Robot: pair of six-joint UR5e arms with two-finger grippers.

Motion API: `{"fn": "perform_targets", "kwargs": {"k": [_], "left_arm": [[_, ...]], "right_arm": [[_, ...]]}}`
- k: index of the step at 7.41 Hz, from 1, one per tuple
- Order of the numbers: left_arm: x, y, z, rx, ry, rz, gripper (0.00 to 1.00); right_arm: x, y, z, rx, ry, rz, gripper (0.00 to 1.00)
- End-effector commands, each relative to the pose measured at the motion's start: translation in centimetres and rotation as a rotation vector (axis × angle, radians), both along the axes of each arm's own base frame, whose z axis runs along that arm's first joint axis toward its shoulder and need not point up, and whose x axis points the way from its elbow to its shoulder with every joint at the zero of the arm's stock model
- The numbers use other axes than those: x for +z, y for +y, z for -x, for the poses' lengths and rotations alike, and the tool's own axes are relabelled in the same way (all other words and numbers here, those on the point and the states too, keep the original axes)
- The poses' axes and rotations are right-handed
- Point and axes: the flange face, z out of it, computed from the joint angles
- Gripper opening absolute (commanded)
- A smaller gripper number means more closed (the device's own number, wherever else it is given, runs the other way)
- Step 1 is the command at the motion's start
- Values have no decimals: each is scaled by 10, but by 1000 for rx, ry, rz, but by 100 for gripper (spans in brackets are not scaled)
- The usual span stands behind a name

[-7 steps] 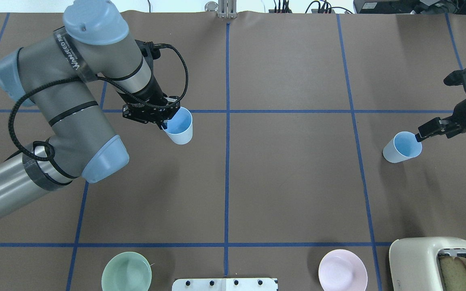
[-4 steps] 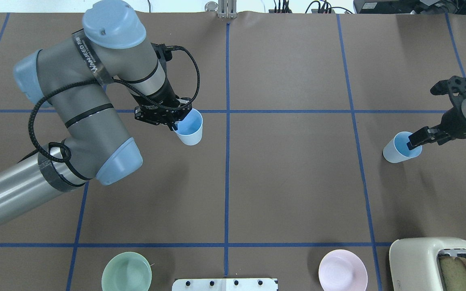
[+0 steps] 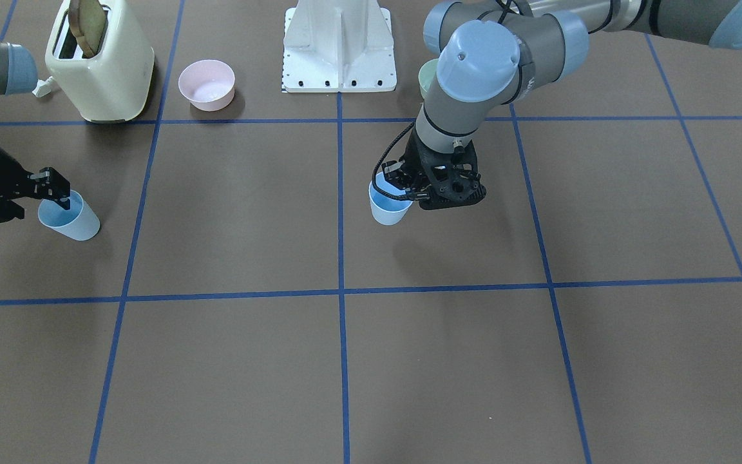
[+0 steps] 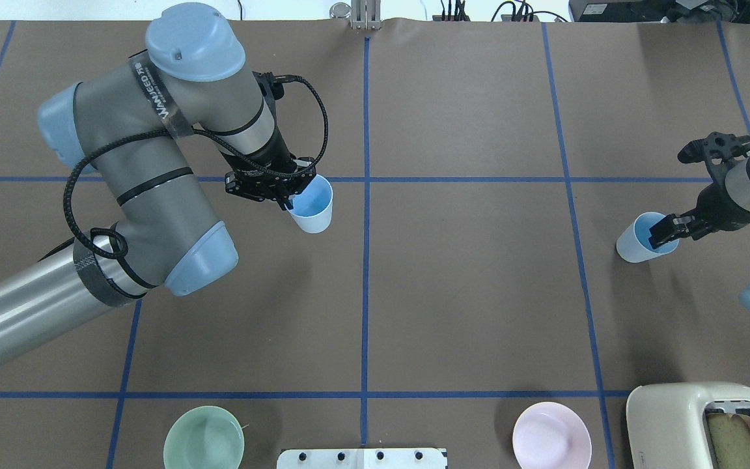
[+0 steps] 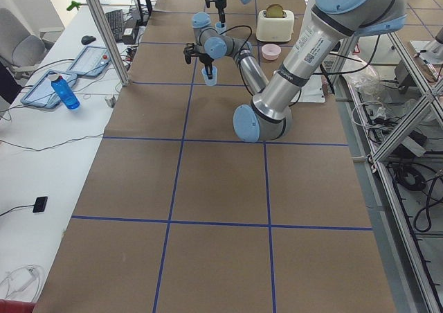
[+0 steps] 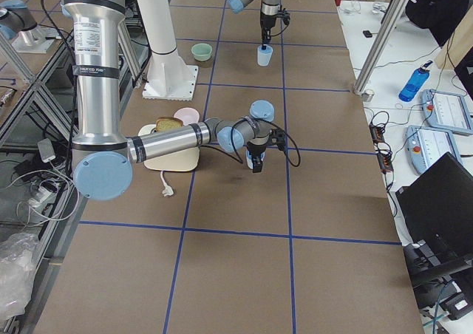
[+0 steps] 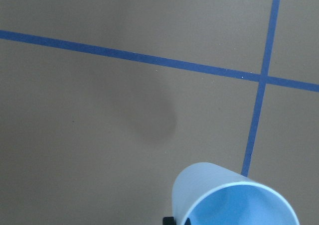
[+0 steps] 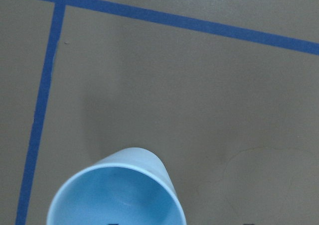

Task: Stack blue cups with both arms
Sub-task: 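Set the left-held cup at centre while the right gripper lifts its cup toward it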

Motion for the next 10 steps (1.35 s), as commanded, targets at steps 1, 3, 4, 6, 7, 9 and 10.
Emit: {"fn": "perform_targets", "kwargs": {"k": [1, 3, 4, 6, 7, 9, 10], "left_arm": [[0, 0, 0, 0, 1, 0, 0], [0, 0, 0, 0, 1, 0, 0], [0, 5, -6, 9, 0, -1, 0], [-5, 16, -27, 11, -14, -18, 0], [-9, 19, -36, 7, -17, -12, 0], [-15, 13, -65, -13, -3, -12, 0], [-16, 16, -80, -18, 0, -7, 0]], "right_arm": [[-3, -1, 1, 0, -5, -2, 21], [-3, 0, 1, 0, -3, -1, 0], [-6, 0, 1, 0, -9, -7, 0], [-28, -7, 3, 2, -31, -29, 0], [-35, -13, -1, 14, -41, -34, 0], [-85, -47, -4, 42, -51, 10, 0], [-113, -59, -2, 49, -48, 19, 0]]}}
